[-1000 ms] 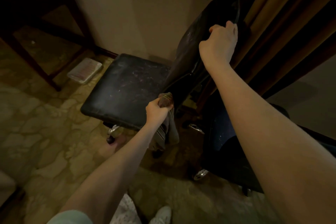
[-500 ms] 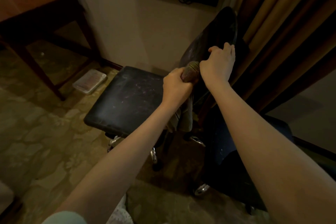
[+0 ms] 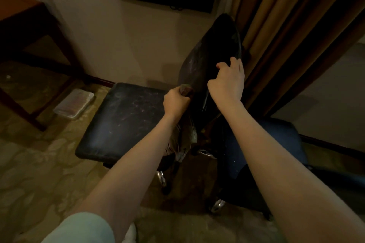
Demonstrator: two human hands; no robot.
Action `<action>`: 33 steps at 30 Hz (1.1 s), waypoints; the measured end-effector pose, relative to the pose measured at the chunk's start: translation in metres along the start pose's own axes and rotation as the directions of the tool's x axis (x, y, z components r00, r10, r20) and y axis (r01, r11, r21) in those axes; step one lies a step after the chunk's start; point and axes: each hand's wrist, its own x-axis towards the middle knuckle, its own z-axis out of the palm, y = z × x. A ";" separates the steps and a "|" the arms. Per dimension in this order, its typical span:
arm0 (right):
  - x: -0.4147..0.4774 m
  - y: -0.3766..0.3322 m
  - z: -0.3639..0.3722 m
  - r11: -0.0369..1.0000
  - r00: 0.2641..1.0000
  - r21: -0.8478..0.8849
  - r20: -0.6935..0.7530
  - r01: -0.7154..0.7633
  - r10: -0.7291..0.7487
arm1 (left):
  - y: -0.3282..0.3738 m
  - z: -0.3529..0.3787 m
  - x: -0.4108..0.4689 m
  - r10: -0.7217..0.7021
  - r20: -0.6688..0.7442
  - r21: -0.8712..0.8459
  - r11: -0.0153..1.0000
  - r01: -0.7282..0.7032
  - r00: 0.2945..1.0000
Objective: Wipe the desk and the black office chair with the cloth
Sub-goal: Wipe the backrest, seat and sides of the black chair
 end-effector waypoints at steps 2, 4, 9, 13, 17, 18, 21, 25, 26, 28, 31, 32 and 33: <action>-0.001 0.000 0.000 1.000 1.000 -0.006 -0.002 -0.006 0.006 | -0.004 0.001 0.002 -0.014 0.015 -0.012 1.000 0.014 1.000; -0.002 0.000 -0.001 1.000 1.000 0.000 -0.003 -0.019 0.019 | -0.010 0.002 0.005 -0.022 0.027 -0.027 0.999 0.023 0.999; -0.003 -0.001 0.001 1.000 0.999 -0.010 -0.030 -0.025 0.025 | -0.035 0.001 0.016 -0.090 0.077 0.025 0.996 0.088 0.993; -0.002 -0.002 0.002 0.999 0.998 -0.018 -0.045 -0.044 0.043 | -0.048 0.003 0.024 -0.121 0.115 0.062 0.991 0.114 0.986; 0.000 -0.002 0.005 0.999 0.997 0.004 -0.061 -0.054 0.054 | -0.056 0.000 0.029 -0.136 0.164 0.071 0.989 0.126 0.977; 0.001 -0.001 0.005 0.999 0.997 0.002 -0.064 -0.044 0.044 | -0.056 -0.001 0.030 -0.140 0.177 0.070 0.989 0.129 0.974; 0.001 -0.003 0.006 0.999 0.996 0.007 -0.077 -0.038 0.039 | -0.053 -0.010 0.036 -0.142 0.241 0.071 0.989 0.128 0.960; -0.011 -0.016 0.015 0.974 0.982 -0.197 -0.133 0.110 -0.137 | -0.036 -0.025 0.045 -0.043 0.313 -0.011 0.999 0.049 0.949; -0.017 -0.019 0.021 0.960 0.963 -0.234 -0.184 0.152 -0.197 | -0.026 -0.027 0.049 -0.011 0.304 -0.051 0.998 0.028 0.953; -0.039 -0.030 0.041 0.964 0.936 -0.194 -0.266 0.182 -0.231 | -0.003 -0.034 0.059 0.000 0.297 -0.178 0.983 0.055 0.955; -0.073 -0.051 0.076 0.986 0.962 -0.025 -0.216 0.164 -0.165 | 0.021 -0.047 0.077 -0.044 0.402 -0.368 0.907 0.205 0.915; -0.079 -0.055 0.085 0.988 0.969 -0.028 -0.194 0.151 -0.154 | 0.024 -0.051 0.080 -0.062 0.437 -0.410 0.874 0.261 0.897; -0.081 -0.057 0.093 0.987 0.974 -0.079 -0.168 0.141 -0.153 | 0.026 -0.053 0.082 -0.088 0.462 -0.442 0.840 0.315 0.882</action>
